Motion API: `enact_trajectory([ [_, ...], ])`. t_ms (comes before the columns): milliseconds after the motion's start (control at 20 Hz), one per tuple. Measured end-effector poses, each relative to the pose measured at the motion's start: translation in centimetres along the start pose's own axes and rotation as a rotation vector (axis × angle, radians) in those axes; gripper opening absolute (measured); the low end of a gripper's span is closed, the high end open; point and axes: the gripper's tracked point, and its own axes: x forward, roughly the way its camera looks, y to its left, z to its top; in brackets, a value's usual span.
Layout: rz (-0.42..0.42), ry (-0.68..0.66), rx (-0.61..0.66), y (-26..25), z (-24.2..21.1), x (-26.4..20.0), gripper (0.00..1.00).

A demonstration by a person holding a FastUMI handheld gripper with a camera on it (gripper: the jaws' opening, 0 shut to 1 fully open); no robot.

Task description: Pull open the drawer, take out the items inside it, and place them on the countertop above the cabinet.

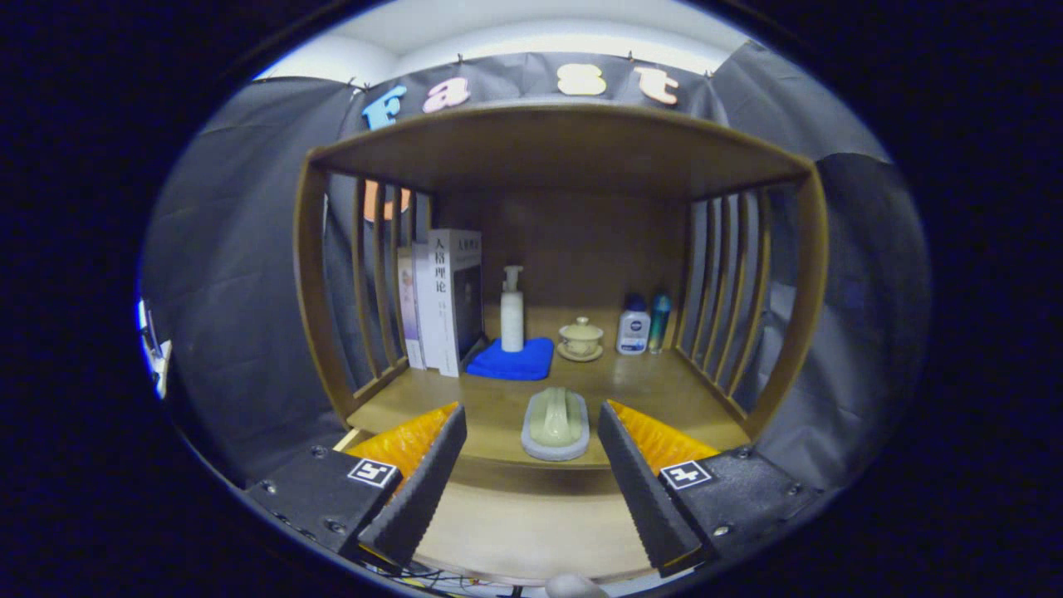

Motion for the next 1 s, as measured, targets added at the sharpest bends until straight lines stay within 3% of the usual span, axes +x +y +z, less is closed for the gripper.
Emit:
enact_trajectory([
  [550,-0.025,-0.182,-0.002,-0.2,-4.6,-8.2,1.0],
  [1000,-0.035,-0.123,0.029,-0.8,-13.0,-9.4,1.0],
])
